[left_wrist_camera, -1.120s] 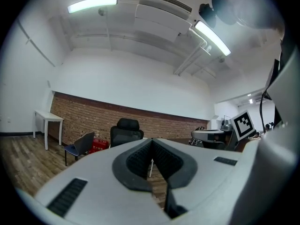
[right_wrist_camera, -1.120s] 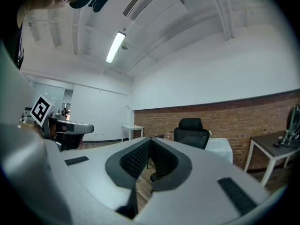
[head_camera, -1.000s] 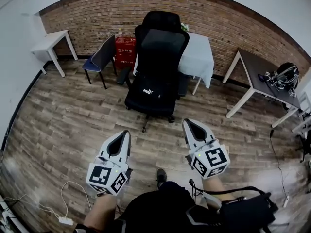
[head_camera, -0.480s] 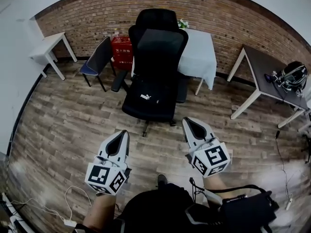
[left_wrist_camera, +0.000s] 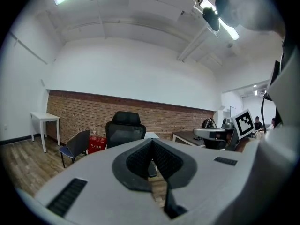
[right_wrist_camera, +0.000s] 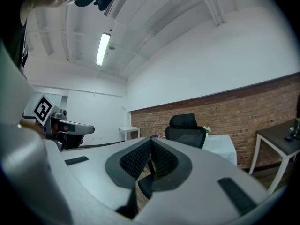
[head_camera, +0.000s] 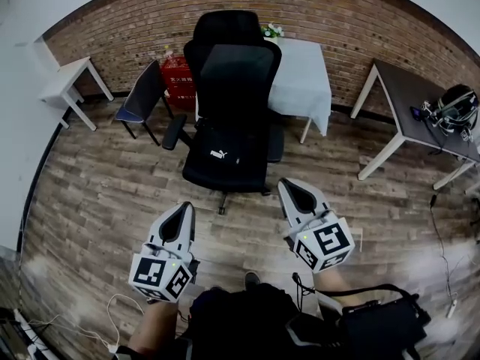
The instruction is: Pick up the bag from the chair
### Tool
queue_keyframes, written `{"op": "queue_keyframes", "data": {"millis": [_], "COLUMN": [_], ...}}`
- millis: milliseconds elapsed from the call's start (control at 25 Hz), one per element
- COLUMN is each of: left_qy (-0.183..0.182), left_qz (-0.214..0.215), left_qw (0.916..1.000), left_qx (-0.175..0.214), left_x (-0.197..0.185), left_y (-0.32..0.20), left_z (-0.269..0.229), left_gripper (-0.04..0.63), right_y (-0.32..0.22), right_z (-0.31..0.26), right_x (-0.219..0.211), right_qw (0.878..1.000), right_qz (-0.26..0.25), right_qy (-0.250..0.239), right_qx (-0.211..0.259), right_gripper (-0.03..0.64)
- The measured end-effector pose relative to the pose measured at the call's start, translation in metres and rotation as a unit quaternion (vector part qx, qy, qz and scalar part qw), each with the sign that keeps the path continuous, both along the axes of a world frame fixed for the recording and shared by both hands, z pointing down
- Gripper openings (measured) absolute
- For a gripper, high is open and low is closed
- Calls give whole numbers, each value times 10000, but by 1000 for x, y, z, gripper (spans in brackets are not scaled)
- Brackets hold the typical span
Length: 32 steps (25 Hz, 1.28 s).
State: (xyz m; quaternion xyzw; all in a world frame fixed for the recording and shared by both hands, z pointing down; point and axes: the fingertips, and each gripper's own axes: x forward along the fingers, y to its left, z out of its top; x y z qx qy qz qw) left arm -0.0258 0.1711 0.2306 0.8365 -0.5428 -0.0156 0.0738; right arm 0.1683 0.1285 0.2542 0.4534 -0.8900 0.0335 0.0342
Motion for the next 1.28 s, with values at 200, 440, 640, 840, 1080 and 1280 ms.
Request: {"op": "queue_keyframes", "data": {"millis": [200,440,640,840,1080,1280], "left_qy": [-28,94,241,307,391,470], "left_qz": [156,268,430,665,748,907], "left_qw": [9999,9996,9988,9971,9964,9948], "left_qx": [-46,56,-5,185,61,8], "left_x": [8,-6,-27,-51,-91,-119], "left_y": [-16,-47,-79,-117,-162,-193], "left_z": [3,10,17,-3,7,16], "left_gripper": [11,11,11,11,11,11], "right_y": [-16,-37,-61,-92,-122,-142], "right_z": [-3,-2,3,-7,-8,0], "right_x": [9,-6,-29,-48,-77,-105], "right_qw": [9995,9995,9990,9971,9961,9939], "right_qz": [281,306,432,731,847,1039], "right_qy": [-141,7,105,131,176,371], "right_qx": [38,42,20,159,189,76], "right_gripper": [18,18,18,18,18,18]}}
